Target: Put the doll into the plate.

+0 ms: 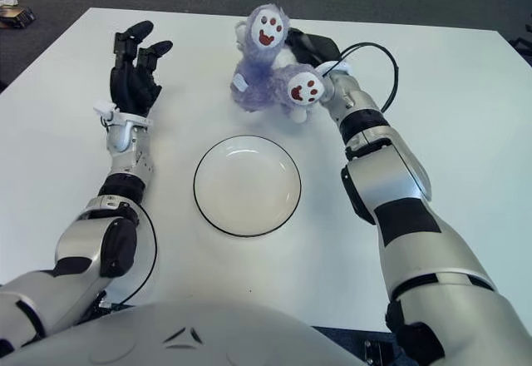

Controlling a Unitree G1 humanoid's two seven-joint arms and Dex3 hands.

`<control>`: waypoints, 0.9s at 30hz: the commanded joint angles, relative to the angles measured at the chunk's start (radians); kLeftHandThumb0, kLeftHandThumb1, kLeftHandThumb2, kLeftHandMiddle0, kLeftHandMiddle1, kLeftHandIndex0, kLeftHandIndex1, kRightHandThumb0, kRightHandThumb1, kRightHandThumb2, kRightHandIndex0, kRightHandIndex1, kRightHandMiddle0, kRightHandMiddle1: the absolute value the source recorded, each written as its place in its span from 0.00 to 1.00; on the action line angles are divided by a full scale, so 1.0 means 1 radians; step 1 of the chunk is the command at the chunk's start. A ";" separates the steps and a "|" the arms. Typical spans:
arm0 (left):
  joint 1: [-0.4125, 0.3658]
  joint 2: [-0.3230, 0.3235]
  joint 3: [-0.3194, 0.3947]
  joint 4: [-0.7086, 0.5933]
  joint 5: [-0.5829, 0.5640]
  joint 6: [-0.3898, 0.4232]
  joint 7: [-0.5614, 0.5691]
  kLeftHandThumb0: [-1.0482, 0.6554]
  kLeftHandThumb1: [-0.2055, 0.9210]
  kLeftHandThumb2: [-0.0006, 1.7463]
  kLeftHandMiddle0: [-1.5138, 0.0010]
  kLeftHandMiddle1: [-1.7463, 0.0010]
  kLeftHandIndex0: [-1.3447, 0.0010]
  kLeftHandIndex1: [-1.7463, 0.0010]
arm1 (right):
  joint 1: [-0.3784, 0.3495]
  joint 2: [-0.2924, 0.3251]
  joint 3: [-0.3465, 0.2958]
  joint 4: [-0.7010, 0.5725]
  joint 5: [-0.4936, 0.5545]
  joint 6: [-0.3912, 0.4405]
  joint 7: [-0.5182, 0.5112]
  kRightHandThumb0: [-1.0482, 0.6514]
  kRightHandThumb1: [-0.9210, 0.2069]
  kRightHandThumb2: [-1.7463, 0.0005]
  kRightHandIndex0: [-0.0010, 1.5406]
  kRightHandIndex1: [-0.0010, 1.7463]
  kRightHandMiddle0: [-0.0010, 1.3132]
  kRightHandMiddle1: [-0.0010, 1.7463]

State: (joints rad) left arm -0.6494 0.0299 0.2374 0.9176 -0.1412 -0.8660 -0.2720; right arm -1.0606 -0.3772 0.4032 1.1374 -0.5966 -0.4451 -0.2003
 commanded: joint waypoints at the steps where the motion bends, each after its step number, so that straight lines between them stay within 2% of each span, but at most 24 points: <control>1: -0.015 0.023 -0.018 0.046 0.047 -0.013 0.049 0.15 1.00 0.42 0.91 0.36 1.00 0.42 | 0.023 -0.021 -0.023 -0.089 0.029 -0.014 0.037 0.62 0.81 0.06 0.56 0.94 0.48 1.00; 11: -0.032 0.034 -0.058 0.076 0.062 0.047 0.045 0.15 1.00 0.42 0.88 0.36 1.00 0.40 | 0.097 -0.040 -0.049 -0.234 0.063 -0.037 0.135 0.62 0.77 0.09 0.54 0.95 0.45 1.00; 18: -0.046 0.061 -0.088 0.102 0.092 0.091 0.047 0.16 1.00 0.43 0.87 0.36 1.00 0.40 | 0.128 -0.046 -0.049 -0.292 0.040 -0.079 0.106 0.62 0.77 0.07 0.52 0.99 0.45 1.00; 20: -0.049 0.066 -0.097 0.108 0.101 0.100 0.050 0.16 1.00 0.43 0.87 0.36 1.00 0.40 | 0.138 -0.049 -0.052 -0.311 0.040 -0.088 0.108 0.62 0.83 0.03 0.55 1.00 0.49 1.00; 27: -0.067 0.075 -0.116 0.141 0.128 0.119 0.069 0.17 1.00 0.43 0.87 0.36 1.00 0.41 | 0.182 -0.052 -0.061 -0.399 0.034 -0.089 0.109 0.62 0.87 0.00 0.56 1.00 0.53 0.99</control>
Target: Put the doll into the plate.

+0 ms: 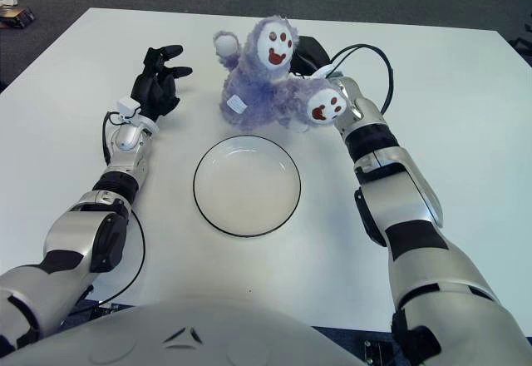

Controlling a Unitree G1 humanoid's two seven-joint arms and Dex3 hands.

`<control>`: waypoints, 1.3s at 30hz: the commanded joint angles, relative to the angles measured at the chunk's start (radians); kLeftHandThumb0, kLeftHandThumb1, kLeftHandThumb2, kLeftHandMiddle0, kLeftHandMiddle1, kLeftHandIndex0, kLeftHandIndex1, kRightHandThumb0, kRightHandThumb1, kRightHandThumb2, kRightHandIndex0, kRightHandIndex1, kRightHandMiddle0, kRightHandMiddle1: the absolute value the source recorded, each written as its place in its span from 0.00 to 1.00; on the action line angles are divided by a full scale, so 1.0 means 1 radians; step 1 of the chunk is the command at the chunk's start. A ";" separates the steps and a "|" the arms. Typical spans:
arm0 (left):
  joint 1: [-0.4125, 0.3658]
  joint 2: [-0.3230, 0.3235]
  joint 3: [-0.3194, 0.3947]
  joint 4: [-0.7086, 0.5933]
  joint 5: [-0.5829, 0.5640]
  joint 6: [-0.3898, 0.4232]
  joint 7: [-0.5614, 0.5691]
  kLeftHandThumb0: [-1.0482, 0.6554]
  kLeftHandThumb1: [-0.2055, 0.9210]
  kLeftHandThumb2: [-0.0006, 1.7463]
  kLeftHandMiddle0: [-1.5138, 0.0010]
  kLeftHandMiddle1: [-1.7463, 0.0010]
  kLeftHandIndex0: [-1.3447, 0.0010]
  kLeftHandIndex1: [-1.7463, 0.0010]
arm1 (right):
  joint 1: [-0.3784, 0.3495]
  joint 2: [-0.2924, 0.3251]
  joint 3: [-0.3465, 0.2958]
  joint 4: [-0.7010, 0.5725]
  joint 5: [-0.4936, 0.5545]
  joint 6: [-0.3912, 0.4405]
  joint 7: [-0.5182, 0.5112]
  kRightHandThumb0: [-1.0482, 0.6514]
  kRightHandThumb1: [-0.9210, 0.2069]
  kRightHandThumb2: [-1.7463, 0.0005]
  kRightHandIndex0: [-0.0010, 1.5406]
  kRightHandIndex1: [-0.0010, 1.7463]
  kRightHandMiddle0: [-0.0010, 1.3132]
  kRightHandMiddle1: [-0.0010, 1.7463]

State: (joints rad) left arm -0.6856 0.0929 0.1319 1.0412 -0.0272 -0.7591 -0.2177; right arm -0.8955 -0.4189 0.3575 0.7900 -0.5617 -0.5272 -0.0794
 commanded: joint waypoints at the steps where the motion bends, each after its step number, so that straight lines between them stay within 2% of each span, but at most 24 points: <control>1: -0.032 0.013 -0.013 0.020 0.017 0.020 0.016 0.18 1.00 0.43 0.88 0.36 1.00 0.41 | 0.024 -0.010 -0.017 -0.066 0.000 -0.005 -0.010 0.62 0.87 0.00 0.56 1.00 0.54 0.99; 10: -0.043 0.011 -0.032 0.029 0.032 0.086 0.025 0.16 1.00 0.44 0.89 0.35 1.00 0.40 | 0.123 -0.022 -0.042 -0.262 0.032 0.043 0.094 0.61 0.88 0.00 0.56 1.00 0.54 0.99; 14: -0.045 0.011 -0.043 0.023 0.051 0.117 0.048 0.17 1.00 0.45 0.89 0.35 1.00 0.39 | 0.200 -0.034 -0.060 -0.376 0.082 0.057 0.175 0.62 0.87 0.00 0.56 1.00 0.53 1.00; 18: -0.045 0.010 -0.052 0.017 0.058 0.142 0.058 0.17 1.00 0.45 0.88 0.34 1.00 0.38 | 0.251 -0.041 -0.074 -0.446 0.101 0.059 0.214 0.62 0.87 0.00 0.56 1.00 0.52 1.00; 25: -0.044 0.007 -0.057 0.015 0.052 0.166 0.063 0.18 1.00 0.45 0.88 0.34 1.00 0.37 | 0.320 -0.062 -0.090 -0.555 0.111 0.050 0.266 0.62 0.85 0.01 0.56 1.00 0.51 1.00; 30: -0.044 0.005 -0.058 0.015 0.046 0.174 0.062 0.19 1.00 0.45 0.88 0.33 1.00 0.36 | 0.356 -0.070 -0.103 -0.624 0.123 0.074 0.316 0.62 0.82 0.04 0.55 0.98 0.48 1.00; 36: -0.046 0.000 -0.057 0.018 0.042 0.181 0.062 0.20 1.00 0.45 0.87 0.33 1.00 0.36 | 0.391 -0.083 -0.105 -0.682 0.114 0.051 0.341 0.62 0.82 0.04 0.55 0.98 0.48 1.00; 39: -0.046 -0.003 -0.057 0.019 0.041 0.181 0.064 0.20 1.00 0.44 0.87 0.32 1.00 0.35 | 0.401 -0.087 -0.101 -0.694 0.122 0.046 0.359 0.62 0.85 0.01 0.56 1.00 0.50 1.00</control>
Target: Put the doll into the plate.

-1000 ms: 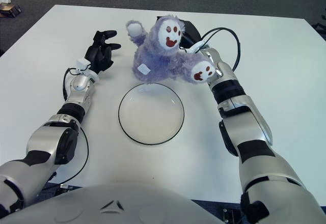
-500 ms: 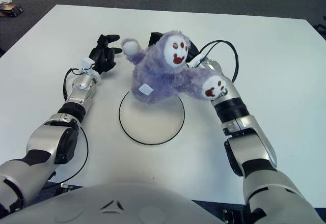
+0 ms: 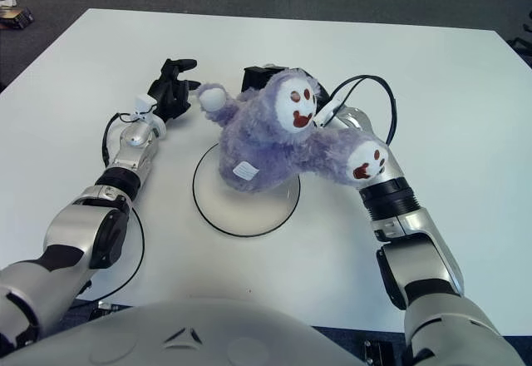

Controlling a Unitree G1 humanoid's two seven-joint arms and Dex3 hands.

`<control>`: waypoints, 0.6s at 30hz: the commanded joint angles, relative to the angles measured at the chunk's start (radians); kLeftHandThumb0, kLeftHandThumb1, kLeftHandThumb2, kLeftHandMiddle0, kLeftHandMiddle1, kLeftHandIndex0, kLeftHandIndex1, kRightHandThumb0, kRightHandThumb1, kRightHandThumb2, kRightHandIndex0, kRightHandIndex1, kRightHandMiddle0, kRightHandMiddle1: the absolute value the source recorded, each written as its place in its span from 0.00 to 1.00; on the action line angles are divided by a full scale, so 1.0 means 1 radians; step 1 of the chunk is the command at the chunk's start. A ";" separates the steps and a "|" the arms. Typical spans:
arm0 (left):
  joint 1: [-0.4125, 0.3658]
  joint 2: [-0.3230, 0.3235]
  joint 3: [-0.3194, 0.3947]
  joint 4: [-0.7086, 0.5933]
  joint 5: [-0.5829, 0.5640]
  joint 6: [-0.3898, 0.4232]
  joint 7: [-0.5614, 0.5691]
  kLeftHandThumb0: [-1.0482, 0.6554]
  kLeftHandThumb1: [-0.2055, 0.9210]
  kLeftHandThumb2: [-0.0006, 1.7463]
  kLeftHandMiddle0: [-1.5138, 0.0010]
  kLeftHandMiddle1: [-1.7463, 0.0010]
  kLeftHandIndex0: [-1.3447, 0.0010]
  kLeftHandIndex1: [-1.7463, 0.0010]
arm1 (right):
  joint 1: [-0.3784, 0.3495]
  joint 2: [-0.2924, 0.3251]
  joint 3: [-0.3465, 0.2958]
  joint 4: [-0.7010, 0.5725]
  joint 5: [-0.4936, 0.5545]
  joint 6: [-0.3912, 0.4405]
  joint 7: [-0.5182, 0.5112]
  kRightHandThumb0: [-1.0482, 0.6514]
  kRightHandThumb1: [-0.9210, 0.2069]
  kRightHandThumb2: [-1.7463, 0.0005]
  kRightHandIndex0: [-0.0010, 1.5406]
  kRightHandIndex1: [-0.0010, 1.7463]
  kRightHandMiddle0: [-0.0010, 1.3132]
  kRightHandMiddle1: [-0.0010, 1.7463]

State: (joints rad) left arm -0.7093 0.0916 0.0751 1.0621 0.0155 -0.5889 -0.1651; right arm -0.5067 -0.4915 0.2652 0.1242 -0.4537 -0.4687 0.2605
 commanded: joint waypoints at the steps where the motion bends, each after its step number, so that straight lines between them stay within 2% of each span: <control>1: -0.023 -0.002 0.000 -0.002 -0.001 0.011 0.012 0.20 1.00 0.44 0.87 0.32 1.00 0.35 | 0.016 -0.016 -0.008 -0.032 0.020 -0.011 0.030 0.62 0.85 0.01 0.56 1.00 0.51 1.00; 6: -0.023 -0.003 -0.001 -0.004 0.001 0.014 0.017 0.21 1.00 0.44 0.87 0.33 1.00 0.36 | 0.038 -0.030 -0.009 -0.068 0.008 -0.004 0.062 0.62 0.87 0.00 0.57 1.00 0.53 0.99; 9: -0.023 -0.004 -0.001 -0.006 0.001 0.016 0.017 0.21 1.00 0.44 0.87 0.32 1.00 0.36 | 0.067 -0.031 -0.013 -0.114 0.024 0.031 0.098 0.62 0.86 0.01 0.56 1.00 0.52 1.00; 12: -0.023 -0.005 -0.001 -0.009 0.000 0.019 0.016 0.22 1.00 0.44 0.87 0.32 1.00 0.35 | 0.093 -0.028 -0.015 -0.149 0.039 0.056 0.121 0.62 0.80 0.05 0.53 1.00 0.47 1.00; 15: -0.023 -0.005 -0.001 -0.010 -0.002 0.022 0.014 0.22 1.00 0.45 0.87 0.32 1.00 0.35 | 0.110 -0.022 -0.017 -0.174 0.041 0.070 0.130 0.62 0.77 0.07 0.52 0.98 0.45 1.00; 18: -0.023 -0.006 0.000 -0.012 -0.003 0.027 0.012 0.23 1.00 0.44 0.87 0.31 1.00 0.36 | 0.114 -0.037 -0.012 -0.175 -0.004 0.020 0.100 0.62 0.76 0.08 0.52 0.98 0.45 1.00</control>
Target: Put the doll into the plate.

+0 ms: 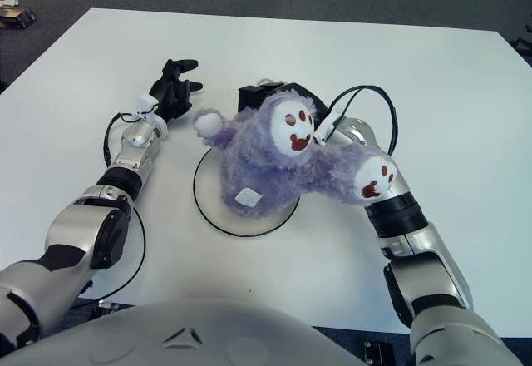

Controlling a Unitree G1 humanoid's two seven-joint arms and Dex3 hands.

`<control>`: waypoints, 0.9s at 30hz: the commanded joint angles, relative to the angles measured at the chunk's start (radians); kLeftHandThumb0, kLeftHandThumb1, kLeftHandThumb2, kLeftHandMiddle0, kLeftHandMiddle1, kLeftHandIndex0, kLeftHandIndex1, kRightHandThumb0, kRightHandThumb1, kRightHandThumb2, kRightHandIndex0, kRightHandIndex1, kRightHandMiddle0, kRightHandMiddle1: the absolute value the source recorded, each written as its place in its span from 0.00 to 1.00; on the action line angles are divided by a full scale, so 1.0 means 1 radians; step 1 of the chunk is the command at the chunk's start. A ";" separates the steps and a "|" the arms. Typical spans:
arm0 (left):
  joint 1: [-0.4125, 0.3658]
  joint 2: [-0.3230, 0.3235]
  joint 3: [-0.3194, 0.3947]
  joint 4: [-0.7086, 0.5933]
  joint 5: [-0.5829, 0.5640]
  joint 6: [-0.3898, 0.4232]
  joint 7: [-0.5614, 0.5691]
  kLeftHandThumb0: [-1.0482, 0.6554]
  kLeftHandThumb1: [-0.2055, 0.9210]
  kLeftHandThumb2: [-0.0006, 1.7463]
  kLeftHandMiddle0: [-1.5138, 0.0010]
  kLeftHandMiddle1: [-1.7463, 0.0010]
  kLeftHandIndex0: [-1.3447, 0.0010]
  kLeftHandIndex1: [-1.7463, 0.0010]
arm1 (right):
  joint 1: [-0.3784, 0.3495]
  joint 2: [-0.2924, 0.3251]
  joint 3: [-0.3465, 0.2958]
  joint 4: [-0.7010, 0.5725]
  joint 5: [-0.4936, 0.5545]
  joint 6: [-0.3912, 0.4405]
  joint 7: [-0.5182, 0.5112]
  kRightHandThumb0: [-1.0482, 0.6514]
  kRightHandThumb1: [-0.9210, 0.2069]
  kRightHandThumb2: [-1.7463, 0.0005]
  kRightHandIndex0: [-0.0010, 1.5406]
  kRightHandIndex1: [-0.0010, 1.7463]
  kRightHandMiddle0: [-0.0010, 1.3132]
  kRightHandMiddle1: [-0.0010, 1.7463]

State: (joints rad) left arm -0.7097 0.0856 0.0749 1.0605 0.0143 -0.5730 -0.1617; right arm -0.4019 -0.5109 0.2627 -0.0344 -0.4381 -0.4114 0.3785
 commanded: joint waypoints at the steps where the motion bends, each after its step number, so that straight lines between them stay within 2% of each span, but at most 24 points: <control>1: -0.022 -0.001 0.000 -0.010 -0.003 0.012 0.008 0.23 1.00 0.44 0.87 0.32 1.00 0.36 | 0.007 -0.024 -0.008 -0.011 -0.040 -0.060 -0.033 0.62 0.76 0.08 0.52 0.98 0.44 1.00; 5: -0.021 -0.002 -0.001 -0.012 -0.002 0.015 0.008 0.24 1.00 0.44 0.88 0.32 1.00 0.37 | 0.011 -0.033 -0.008 -0.010 -0.060 -0.099 -0.049 0.62 0.76 0.08 0.51 0.99 0.44 1.00; 8: -0.020 -0.004 -0.001 -0.013 -0.003 0.019 0.006 0.25 1.00 0.43 0.88 0.32 1.00 0.38 | 0.001 -0.037 -0.004 -0.004 -0.017 -0.108 -0.011 0.62 0.76 0.08 0.51 1.00 0.44 1.00; 12: -0.018 -0.005 -0.003 -0.016 -0.002 0.023 0.006 0.26 0.99 0.43 0.88 0.33 1.00 0.38 | -0.004 -0.044 -0.005 -0.014 0.002 -0.114 0.016 0.61 0.85 0.02 0.57 1.00 0.52 0.97; 14: -0.018 -0.006 -0.004 -0.018 -0.001 0.027 0.006 0.27 0.98 0.43 0.88 0.33 1.00 0.38 | -0.008 -0.049 -0.006 -0.019 0.012 -0.120 0.031 0.61 0.84 0.04 0.55 1.00 0.53 0.95; 17: -0.018 -0.006 -0.005 -0.020 0.000 0.032 0.006 0.27 0.97 0.43 0.89 0.33 1.00 0.39 | -0.018 -0.059 -0.004 -0.023 0.041 -0.115 0.074 0.61 0.78 0.09 0.51 1.00 0.51 0.93; 23: -0.017 -0.007 -0.007 -0.029 0.000 0.045 0.007 0.27 0.94 0.44 0.89 0.34 1.00 0.38 | -0.036 -0.074 -0.003 -0.022 0.091 -0.127 0.140 0.61 0.59 0.24 0.40 1.00 0.44 0.89; 24: -0.017 -0.008 -0.007 -0.031 -0.001 0.048 0.006 0.27 0.93 0.45 0.89 0.34 1.00 0.38 | -0.030 -0.080 -0.006 -0.020 0.104 -0.133 0.147 0.61 0.54 0.28 0.37 1.00 0.42 0.88; 25: -0.016 -0.008 -0.007 -0.033 -0.002 0.051 0.006 0.28 0.92 0.46 0.89 0.34 1.00 0.38 | -0.026 -0.083 -0.008 -0.019 0.113 -0.137 0.153 0.61 0.46 0.35 0.32 1.00 0.39 0.88; 26: -0.016 -0.009 -0.006 -0.034 -0.003 0.053 0.006 0.28 0.91 0.46 0.89 0.34 1.00 0.38 | -0.018 -0.087 -0.010 -0.013 0.126 -0.142 0.159 0.61 0.42 0.37 0.30 1.00 0.38 0.87; 27: -0.015 -0.009 -0.006 -0.035 -0.004 0.055 0.005 0.28 0.90 0.47 0.89 0.34 1.00 0.37 | -0.012 -0.089 -0.012 -0.009 0.134 -0.146 0.163 0.53 0.33 0.47 0.19 0.99 0.36 0.89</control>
State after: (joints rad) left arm -0.7099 0.0774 0.0708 1.0348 0.0135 -0.5332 -0.1618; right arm -0.4167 -0.5812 0.2631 -0.0451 -0.3458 -0.5386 0.5243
